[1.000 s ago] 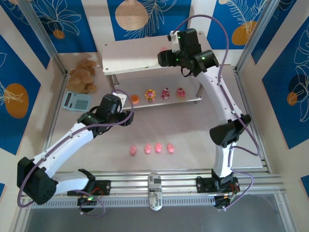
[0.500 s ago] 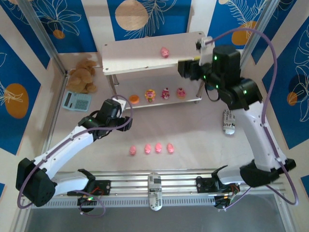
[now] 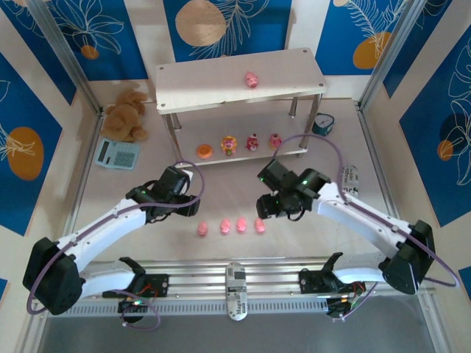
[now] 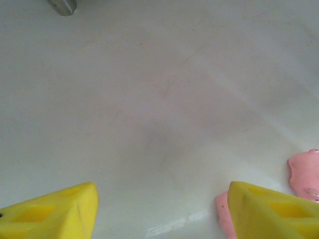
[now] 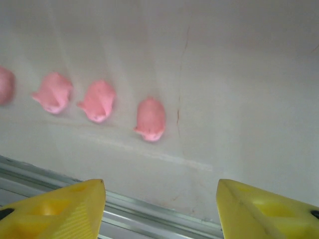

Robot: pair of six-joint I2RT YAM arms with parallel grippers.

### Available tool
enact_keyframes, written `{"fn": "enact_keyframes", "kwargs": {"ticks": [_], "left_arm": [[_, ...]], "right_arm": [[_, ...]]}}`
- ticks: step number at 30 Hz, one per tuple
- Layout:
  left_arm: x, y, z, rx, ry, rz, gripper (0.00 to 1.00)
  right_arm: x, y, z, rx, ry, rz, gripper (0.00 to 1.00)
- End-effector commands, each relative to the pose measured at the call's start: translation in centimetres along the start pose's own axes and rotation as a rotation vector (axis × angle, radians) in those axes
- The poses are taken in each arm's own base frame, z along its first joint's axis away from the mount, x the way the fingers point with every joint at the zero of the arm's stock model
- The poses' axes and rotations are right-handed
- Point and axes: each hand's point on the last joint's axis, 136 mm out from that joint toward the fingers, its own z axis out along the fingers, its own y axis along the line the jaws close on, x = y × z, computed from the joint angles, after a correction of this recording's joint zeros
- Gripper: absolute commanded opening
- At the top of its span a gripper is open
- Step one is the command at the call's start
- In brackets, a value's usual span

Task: Place and organize the plastic toys onto the shelf

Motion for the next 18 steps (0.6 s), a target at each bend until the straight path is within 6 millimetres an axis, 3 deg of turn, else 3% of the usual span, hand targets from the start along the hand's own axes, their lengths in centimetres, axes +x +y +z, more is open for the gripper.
{"fn": "enact_keyframes", "kwargs": {"ticks": [1, 8, 18], "left_arm": [[0.0, 0.2, -0.5, -0.013, -0.013, -0.004, 0.69], [0.0, 0.2, -0.2, -0.02, -0.008, 0.007, 0.69], [-0.1, 0.5, -0.1, -0.032, -0.009, 0.016, 0.7]], "right_arm": [[1.0, 1.9, 1.8, -0.042, 0.047, 0.064, 0.62], [2.8, 2.3, 6.9, 0.031, 0.158, 0.036, 0.62], [2.9, 1.1, 9.7, 0.05, 0.201, 0.079, 0.56]]}}
